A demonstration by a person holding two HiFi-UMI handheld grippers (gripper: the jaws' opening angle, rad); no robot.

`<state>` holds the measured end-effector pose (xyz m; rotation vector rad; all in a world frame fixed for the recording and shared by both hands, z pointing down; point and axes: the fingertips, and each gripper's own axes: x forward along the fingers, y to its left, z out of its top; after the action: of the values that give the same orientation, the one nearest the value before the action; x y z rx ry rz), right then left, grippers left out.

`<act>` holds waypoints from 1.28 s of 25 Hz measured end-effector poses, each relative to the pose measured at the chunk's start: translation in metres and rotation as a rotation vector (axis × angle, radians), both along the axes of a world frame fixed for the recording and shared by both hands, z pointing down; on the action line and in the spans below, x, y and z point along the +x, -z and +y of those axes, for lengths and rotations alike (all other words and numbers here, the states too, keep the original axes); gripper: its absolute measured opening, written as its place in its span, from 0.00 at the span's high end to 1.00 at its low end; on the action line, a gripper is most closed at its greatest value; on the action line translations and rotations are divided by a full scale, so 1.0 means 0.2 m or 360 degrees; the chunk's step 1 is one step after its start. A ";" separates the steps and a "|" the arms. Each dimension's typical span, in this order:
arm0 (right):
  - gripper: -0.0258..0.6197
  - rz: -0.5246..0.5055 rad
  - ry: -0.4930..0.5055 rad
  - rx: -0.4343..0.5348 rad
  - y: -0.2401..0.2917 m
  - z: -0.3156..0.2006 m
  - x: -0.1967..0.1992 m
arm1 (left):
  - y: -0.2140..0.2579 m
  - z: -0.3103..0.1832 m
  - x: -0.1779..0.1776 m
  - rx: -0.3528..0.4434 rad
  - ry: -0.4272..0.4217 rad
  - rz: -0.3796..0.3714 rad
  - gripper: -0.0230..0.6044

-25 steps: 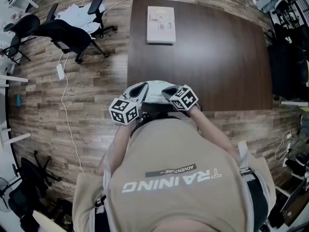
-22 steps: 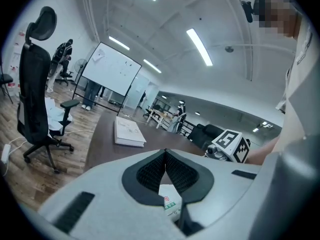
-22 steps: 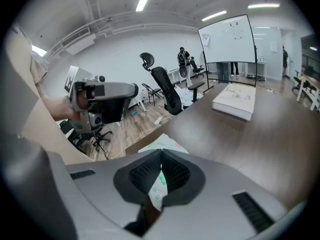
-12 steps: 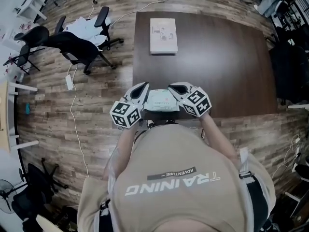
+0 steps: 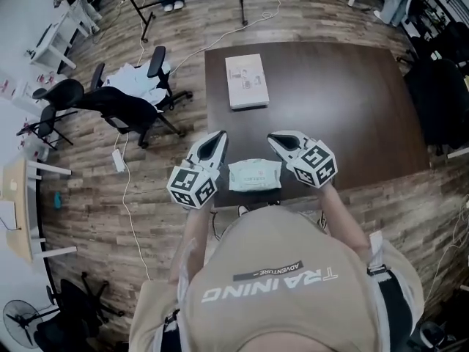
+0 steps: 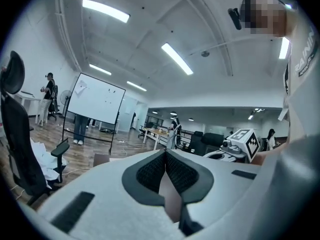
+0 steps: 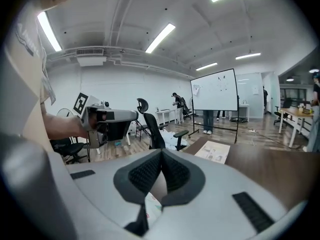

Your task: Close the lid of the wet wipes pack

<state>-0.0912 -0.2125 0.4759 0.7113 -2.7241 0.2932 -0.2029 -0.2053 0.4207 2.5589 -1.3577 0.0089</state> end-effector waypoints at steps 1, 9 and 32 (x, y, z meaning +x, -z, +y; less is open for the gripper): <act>0.94 -0.0007 -0.0011 0.0018 0.03 0.00 0.01 | 0.01 -0.01 -0.01 0.0013 0.0004 -0.0024 0.95; 0.94 -0.0029 -0.0071 0.0268 0.33 -0.05 0.07 | 0.15 -0.09 -0.02 0.0119 0.0002 -0.0073 0.95; 0.94 -0.0272 -0.0447 0.0576 0.71 -0.23 0.21 | 0.43 -0.16 -0.06 0.0320 0.0039 -0.0036 0.95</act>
<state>-0.0495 -0.2577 0.3343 1.2236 -2.8679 -0.0889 -0.2147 -0.2365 0.3356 2.7122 -1.4663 -0.1090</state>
